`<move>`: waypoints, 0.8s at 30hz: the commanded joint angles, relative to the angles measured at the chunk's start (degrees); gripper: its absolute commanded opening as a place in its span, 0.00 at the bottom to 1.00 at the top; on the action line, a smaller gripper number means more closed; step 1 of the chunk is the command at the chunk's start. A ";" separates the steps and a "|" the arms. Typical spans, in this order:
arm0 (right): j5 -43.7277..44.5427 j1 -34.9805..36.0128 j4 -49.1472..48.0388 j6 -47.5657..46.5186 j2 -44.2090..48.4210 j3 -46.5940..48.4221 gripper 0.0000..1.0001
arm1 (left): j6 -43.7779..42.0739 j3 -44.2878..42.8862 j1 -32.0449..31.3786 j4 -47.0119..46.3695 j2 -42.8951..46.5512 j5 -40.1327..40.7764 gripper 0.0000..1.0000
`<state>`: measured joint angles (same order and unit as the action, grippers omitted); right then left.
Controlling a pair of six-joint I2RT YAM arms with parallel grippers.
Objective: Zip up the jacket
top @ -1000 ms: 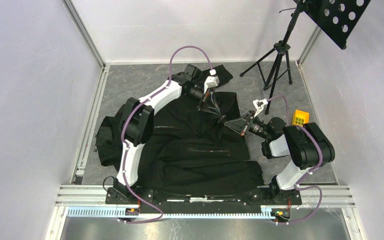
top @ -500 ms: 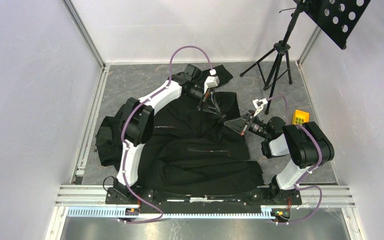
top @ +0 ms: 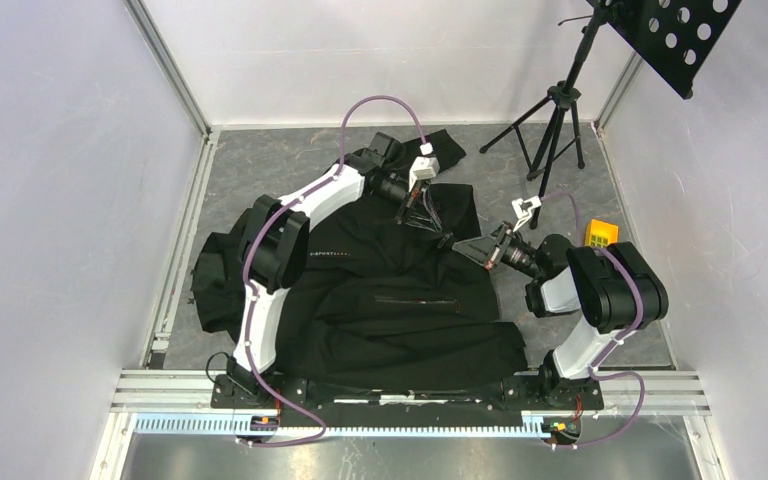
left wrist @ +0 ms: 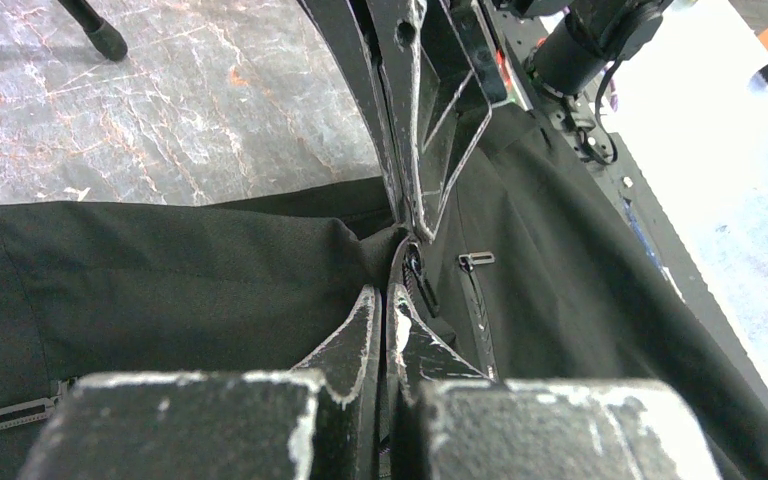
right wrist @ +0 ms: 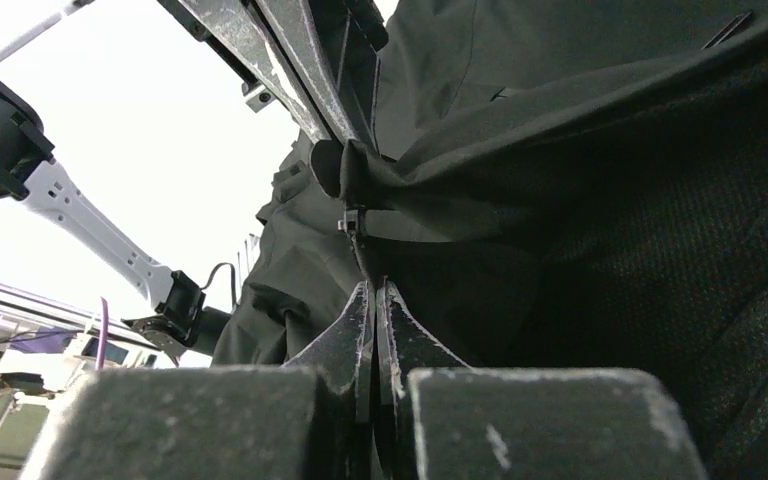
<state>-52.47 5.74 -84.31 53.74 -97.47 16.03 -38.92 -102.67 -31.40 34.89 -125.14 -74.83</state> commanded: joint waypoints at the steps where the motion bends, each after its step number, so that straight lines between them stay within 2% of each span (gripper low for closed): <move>1: 0.07 -0.73 -20.51 3.55 -0.77 -0.58 0.00 | 4.49 4.59 -0.20 -9.84 5.00 1.25 0.02; 4: 0.32 -0.84 -22.41 4.17 -0.55 -0.95 0.00 | 8.99 7.57 -0.20 -16.32 6.00 2.54 0.02; 10: 2.47 -2.78 -27.69 6.47 -0.14 -2.84 0.00 | 10.40 10.33 -0.18 -20.33 7.02 3.30 0.02; 16: 4.94 -5.30 -27.78 6.28 1.19 -4.53 0.00 | 17.54 15.11 -0.39 -31.24 8.81 2.62 0.02; 24: 5.44 -4.80 -27.86 4.95 4.82 -5.46 0.00 | 19.28 14.54 -1.56 -31.82 7.55 4.03 0.02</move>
<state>-48.75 1.58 -84.64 59.92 -95.83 11.64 -22.55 -87.94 -33.41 5.45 -120.25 -71.50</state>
